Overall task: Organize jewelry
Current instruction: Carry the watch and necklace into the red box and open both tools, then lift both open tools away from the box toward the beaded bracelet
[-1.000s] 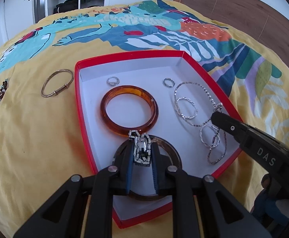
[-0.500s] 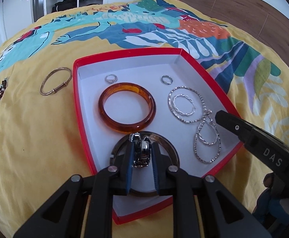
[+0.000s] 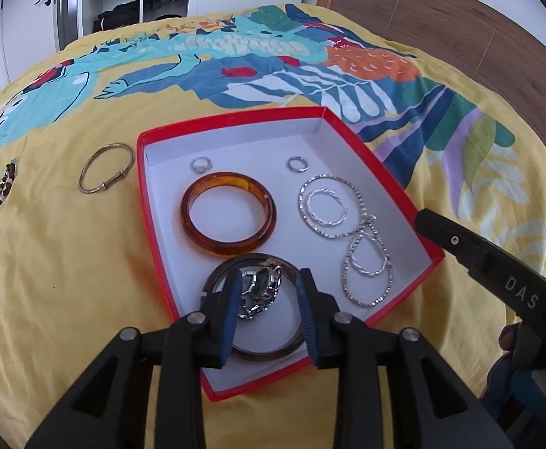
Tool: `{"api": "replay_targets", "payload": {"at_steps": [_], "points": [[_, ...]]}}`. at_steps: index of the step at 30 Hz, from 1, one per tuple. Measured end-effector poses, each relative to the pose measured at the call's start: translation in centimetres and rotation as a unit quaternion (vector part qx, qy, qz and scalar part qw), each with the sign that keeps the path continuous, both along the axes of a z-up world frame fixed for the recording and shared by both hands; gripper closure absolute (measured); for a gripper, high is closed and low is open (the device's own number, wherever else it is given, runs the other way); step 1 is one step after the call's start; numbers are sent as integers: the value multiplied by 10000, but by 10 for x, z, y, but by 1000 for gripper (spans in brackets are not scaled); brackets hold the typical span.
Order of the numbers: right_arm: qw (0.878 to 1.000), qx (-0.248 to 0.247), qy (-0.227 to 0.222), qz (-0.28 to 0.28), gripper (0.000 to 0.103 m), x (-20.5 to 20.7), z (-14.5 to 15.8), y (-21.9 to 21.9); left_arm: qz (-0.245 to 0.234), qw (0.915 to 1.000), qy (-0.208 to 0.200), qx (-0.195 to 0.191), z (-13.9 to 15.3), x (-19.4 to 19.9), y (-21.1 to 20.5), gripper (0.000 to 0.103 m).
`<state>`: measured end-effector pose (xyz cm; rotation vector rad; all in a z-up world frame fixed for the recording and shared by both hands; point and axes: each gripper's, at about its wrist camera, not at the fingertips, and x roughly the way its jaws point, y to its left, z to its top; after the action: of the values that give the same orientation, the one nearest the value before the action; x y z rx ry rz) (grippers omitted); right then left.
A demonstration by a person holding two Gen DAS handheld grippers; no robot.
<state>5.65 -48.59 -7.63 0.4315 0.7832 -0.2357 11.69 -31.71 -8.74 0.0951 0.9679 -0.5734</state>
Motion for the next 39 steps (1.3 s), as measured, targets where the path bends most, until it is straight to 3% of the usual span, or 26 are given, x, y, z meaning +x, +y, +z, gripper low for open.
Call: {"api": "replay_targets", "payload": {"at_steps": [28,39], "points": [[9992,-68,-231,-304,59,-31,40,6,-54,9986,-439,-277,53,-30,20,74],[9987,-212,-431,-162,58,-41,75,32,58,9964,-761,-374,88,-50,49,74]]}}
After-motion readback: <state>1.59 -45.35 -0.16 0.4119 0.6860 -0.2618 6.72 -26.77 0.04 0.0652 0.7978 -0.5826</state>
